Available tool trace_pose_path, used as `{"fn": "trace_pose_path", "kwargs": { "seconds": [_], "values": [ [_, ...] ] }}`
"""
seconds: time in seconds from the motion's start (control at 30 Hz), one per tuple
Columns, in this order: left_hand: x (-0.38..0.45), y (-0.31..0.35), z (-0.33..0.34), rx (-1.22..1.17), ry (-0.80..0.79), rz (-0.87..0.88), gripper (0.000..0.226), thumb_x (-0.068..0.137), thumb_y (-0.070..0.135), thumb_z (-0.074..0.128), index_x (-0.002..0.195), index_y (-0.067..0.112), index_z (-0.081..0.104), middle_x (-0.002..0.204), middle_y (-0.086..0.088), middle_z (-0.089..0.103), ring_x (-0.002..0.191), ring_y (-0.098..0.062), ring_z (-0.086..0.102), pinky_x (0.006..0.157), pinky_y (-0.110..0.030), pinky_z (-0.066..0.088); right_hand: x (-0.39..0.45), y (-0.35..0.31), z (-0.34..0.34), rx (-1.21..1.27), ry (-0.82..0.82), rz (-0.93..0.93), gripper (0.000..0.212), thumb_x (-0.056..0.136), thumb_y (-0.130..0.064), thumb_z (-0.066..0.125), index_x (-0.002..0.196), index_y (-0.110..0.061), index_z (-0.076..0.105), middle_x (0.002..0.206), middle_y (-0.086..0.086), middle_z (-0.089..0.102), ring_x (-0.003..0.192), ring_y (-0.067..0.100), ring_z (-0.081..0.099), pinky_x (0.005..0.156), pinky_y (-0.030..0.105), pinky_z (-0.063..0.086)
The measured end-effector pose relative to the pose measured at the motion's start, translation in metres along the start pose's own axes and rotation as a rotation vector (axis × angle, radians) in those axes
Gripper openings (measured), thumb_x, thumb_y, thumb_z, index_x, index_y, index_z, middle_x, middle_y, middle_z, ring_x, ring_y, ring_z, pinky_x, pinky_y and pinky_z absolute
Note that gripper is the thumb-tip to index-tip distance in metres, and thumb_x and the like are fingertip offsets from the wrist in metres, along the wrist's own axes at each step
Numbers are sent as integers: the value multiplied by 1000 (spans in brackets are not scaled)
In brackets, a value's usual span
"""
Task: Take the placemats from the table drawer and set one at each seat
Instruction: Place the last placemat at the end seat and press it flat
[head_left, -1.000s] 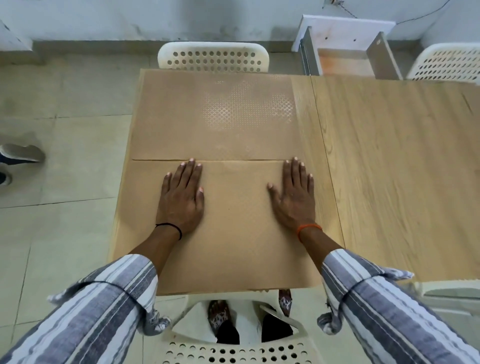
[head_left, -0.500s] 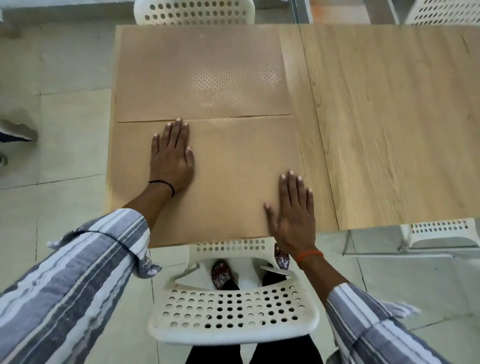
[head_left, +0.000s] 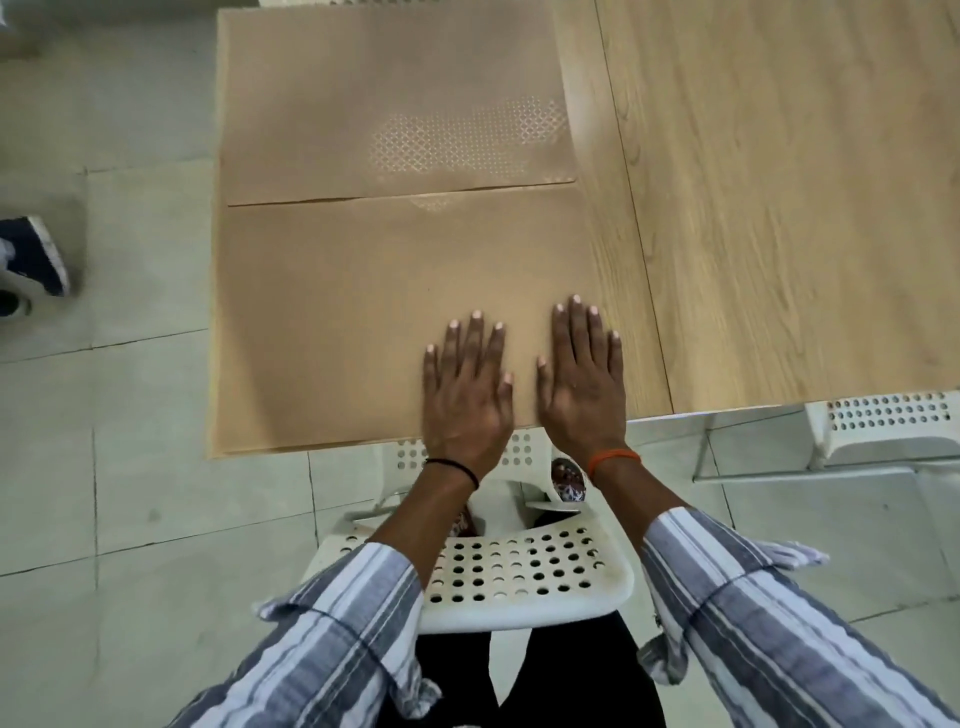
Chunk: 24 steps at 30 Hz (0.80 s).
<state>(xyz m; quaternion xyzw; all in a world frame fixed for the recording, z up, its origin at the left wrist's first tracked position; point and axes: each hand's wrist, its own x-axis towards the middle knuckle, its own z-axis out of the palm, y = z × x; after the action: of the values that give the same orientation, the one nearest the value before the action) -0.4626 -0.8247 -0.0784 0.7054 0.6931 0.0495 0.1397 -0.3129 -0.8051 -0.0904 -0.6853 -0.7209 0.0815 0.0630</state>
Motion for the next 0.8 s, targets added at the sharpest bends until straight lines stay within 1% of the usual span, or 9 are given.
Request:
{"fn": "trace_pose_path", "kwargs": {
  "seconds": [0.13, 0.27, 0.37, 0.47, 0.53, 0.6, 0.67, 0.7, 0.8],
  "values": [
    [-4, -68, -18, 96, 37, -79, 62, 100, 46, 25, 156, 24, 10, 165, -2, 3, 151, -24, 2, 121, -47, 7, 0, 1, -1, 8, 3, -6, 61, 102, -37, 26, 157, -14, 13, 166, 7, 7, 153, 22, 4, 123, 47, 12],
    [-17, -160, -40, 113, 87, -262, 64, 97, 54, 19, 156, 30, 12, 164, 0, 8, 150, -26, 11, 119, -48, 12, -2, 0, -1, 13, -4, -23, 60, 103, -36, 24, 157, -13, 13, 165, 9, 7, 153, 24, 4, 123, 48, 10],
    [-24, -198, -55, 85, 81, -272, 65, 96, 54, 19, 155, 29, 14, 164, 0, 10, 150, -25, 12, 118, -49, 17, -1, -2, -2, 0, 5, -75, 58, 103, -31, 23, 157, -13, 13, 165, 9, 7, 153, 25, 4, 123, 50, 9],
    [-24, -203, -58, 81, 84, -234, 63, 97, 51, 23, 155, 28, 16, 164, 1, 12, 150, -25, 12, 118, -48, 15, 0, -5, -8, 22, 8, -224, 60, 99, -13, 29, 157, -11, 13, 165, 8, 7, 153, 25, 3, 122, 50, 13],
    [-21, -199, -60, 91, 120, -274, 60, 96, 46, 28, 152, 23, 27, 161, -2, 23, 147, -26, 21, 118, -49, 11, 2, -8, -12, 68, -46, -341, 78, 86, 6, 33, 157, -13, 8, 166, 5, 1, 153, 23, -2, 124, 48, 10],
    [-7, -189, -66, 79, 170, -297, 56, 94, 41, 32, 141, 13, 43, 151, -8, 38, 140, -30, 33, 116, -51, 15, 6, -11, -14, 94, -94, -399, 93, 76, 15, 36, 158, -18, 8, 166, 2, -1, 153, 20, -3, 124, 45, 8],
    [19, -176, -73, 24, 188, -248, 55, 92, 40, 34, 133, 7, 47, 145, -13, 43, 135, -34, 38, 113, -50, 24, 9, -11, -12, 111, -119, -412, 95, 75, 17, 40, 157, -22, 13, 166, 0, 3, 153, 18, 0, 124, 45, 7],
    [35, -170, -75, 5, 179, -205, 55, 93, 40, 35, 136, 7, 45, 148, -14, 40, 137, -34, 36, 112, -49, 27, 10, -9, -11, 128, -130, -413, 92, 77, 15, 41, 157, -23, 16, 166, 0, 6, 153, 17, 1, 124, 45, 7],
    [79, -161, -73, -5, 103, -121, 59, 98, 42, 39, 150, 14, 30, 161, -8, 19, 147, -29, 18, 118, -47, 19, 10, -6, -11, 196, -140, -403, 71, 90, -5, 40, 156, -24, 22, 165, -3, 11, 153, 15, 5, 123, 46, 11]
  ]
}}
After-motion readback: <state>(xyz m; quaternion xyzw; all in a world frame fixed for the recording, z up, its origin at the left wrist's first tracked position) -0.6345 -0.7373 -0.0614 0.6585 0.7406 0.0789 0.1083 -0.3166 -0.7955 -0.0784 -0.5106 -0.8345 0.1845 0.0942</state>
